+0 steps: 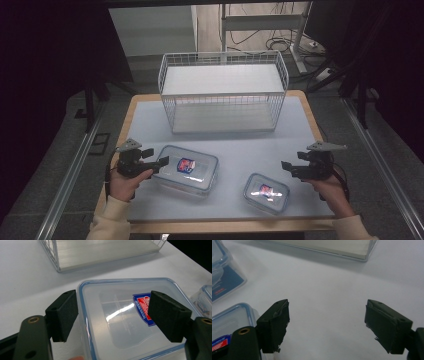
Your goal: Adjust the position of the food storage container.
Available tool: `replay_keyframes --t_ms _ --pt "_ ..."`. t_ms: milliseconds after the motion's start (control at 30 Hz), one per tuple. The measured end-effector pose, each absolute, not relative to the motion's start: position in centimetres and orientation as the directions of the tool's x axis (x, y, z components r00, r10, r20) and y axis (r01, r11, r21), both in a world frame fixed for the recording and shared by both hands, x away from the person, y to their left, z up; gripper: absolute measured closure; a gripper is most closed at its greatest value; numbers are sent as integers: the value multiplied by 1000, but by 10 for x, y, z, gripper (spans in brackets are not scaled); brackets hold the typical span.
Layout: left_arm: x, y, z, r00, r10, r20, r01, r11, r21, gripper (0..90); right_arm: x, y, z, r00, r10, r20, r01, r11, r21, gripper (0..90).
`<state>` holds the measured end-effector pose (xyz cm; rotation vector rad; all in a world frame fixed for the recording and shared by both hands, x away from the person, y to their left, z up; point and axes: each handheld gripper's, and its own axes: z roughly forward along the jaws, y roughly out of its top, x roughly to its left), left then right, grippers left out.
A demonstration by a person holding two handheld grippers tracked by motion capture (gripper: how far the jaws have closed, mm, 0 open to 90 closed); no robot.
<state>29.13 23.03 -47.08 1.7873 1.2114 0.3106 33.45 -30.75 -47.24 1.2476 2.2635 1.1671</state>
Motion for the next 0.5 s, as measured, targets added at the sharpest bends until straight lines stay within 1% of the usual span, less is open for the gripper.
replay_keyframes --t_ms 167,300,400,433,500 --pt "291 228 -470 489 829 -272 601 -95 794 245 332 -309 -470 -581 805 120 563 291 773 215" --pt "290 226 -471 490 831 -263 607 -109 787 262 330 -309 -468 -573 811 117 566 289 772 215" --pt "288 225 -470 488 836 -250 608 -120 784 329 329 -309 -463 -572 814 102 555 293 779 214" --pt "287 224 -469 491 835 -248 608 -125 784 329 329 -309 -463 -572 814 102 555 293 779 214" --pt "284 224 -465 508 827 -242 602 -140 786 410 327 -311 -460 -567 816 111 552 277 787 215"
